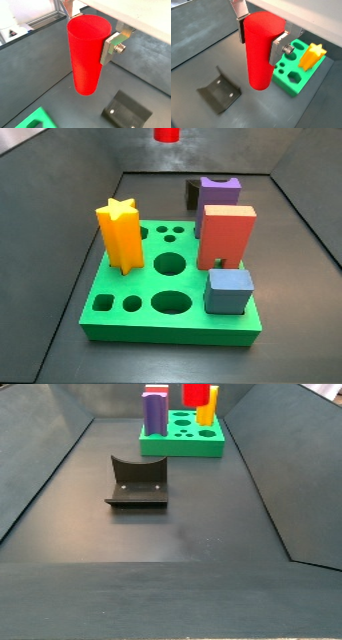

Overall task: Pick up the round object. Move up. Move to above the board. Insert the round object.
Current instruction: Move to above the board, then insert the round object.

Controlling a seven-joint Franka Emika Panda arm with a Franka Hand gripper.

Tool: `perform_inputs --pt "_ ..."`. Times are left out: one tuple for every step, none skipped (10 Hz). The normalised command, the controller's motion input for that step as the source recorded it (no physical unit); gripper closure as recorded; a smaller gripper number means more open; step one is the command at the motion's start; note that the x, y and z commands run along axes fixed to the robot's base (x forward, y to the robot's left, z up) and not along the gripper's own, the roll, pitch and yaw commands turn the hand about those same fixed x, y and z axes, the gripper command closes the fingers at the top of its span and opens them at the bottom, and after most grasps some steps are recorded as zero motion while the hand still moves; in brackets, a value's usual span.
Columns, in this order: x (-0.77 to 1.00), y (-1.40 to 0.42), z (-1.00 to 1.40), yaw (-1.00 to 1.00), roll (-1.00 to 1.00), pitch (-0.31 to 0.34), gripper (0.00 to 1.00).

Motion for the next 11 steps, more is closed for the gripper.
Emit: perform_inputs --pt "-0.07 -1.0 0.15 0.0 0.0 0.014 1.0" --pt "-0.07 -1.0 0.16 0.01 0.0 0.016 1.0" --pt "-0.07 -1.0 0.16 0.01 -0.01 0.019 1.0" --pt "-0.07 -1.0 0.17 0.01 -0.01 0.035 1.0" --pt "-0.06 -1.0 0.18 0.01 0.01 0.05 1.0" --pt "-0.05 -1.0 0.19 0.01 0.0 0.064 1.0" --pt "-0.03 -1.0 0.2 0.01 -0.01 0.076 1.0" --pt "0.01 -0.61 0.13 0.01 0.0 0.103 1.0" --pt "0.05 -0.31 0.07 0.01 0.0 0.12 1.0" --pt "0.04 -0.19 0.05 0.01 0.0 0.119 1.0" --pt "0.72 -0.36 -0.5 -0.25 -0.01 0.023 1.0"
